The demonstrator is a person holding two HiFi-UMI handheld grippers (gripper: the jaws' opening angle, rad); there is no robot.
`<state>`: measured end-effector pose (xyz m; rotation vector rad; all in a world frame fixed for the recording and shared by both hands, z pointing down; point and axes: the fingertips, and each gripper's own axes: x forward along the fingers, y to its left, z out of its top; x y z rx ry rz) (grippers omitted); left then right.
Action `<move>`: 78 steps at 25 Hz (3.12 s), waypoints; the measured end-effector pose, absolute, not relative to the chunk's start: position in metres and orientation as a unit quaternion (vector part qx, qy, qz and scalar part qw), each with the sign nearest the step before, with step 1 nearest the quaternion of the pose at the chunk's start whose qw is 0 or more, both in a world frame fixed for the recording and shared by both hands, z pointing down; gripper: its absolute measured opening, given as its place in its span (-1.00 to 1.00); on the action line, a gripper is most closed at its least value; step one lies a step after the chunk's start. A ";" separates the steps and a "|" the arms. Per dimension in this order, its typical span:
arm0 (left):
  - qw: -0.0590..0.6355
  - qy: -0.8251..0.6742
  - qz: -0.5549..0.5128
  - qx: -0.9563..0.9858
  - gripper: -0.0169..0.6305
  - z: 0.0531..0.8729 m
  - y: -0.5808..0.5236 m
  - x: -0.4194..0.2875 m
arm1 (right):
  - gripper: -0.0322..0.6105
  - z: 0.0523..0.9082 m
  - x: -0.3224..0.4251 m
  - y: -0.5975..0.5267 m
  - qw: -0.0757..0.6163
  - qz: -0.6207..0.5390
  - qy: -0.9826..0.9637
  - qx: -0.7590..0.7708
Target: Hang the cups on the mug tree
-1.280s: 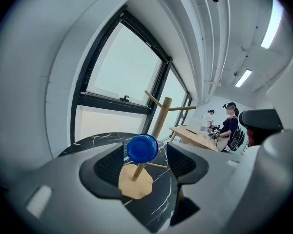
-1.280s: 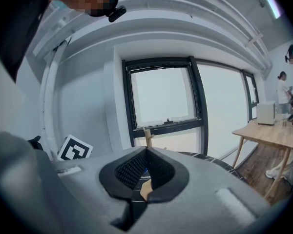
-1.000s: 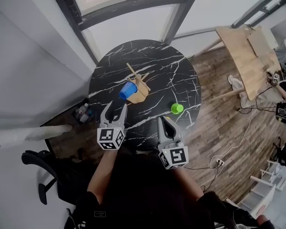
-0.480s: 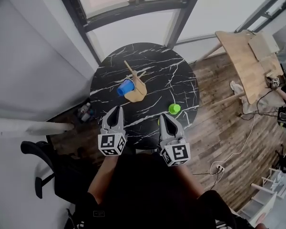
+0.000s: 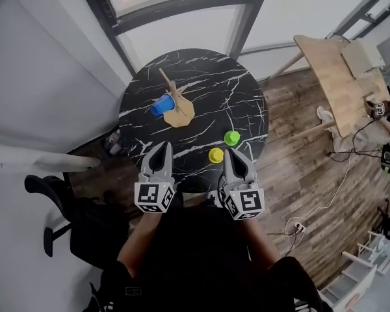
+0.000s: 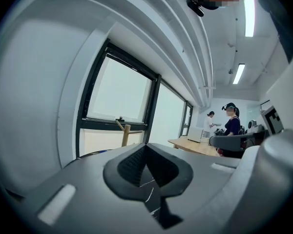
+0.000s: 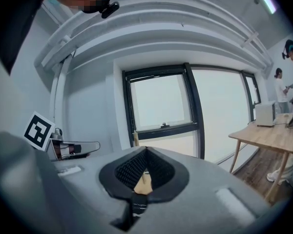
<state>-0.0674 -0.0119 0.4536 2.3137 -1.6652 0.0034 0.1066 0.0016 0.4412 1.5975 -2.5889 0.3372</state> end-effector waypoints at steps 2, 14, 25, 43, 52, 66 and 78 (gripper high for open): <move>0.140 -0.574 0.003 0.807 -0.97 0.451 -0.002 -0.055 | -0.90 0.446 0.116 0.006 0.044 0.112 -0.846 0.519; 0.133 -0.595 0.004 0.793 -0.97 0.454 0.040 0.001 | -0.90 0.500 0.149 0.023 0.090 0.127 -0.867 0.473; 0.150 -0.593 0.013 0.791 -0.97 0.496 0.050 0.031 | -0.86 0.602 0.143 0.031 0.160 0.170 -0.875 0.425; 0.174 -0.620 0.011 0.765 -0.97 0.535 0.053 0.009 | -0.08 0.727 0.118 0.017 0.271 0.168 -0.866 0.385; 0.180 -0.618 0.013 0.765 -0.97 0.544 0.051 0.007 | -0.19 0.752 0.117 0.005 0.283 0.173 -0.857 0.395; 0.166 -0.617 -0.003 0.769 -0.97 0.509 0.048 0.007 | -0.21 0.714 0.122 0.003 0.258 0.161 -0.863 0.402; 0.145 -0.619 -0.011 0.772 -0.97 0.465 0.068 0.002 | -0.22 0.631 0.114 0.017 0.207 0.141 -0.881 0.402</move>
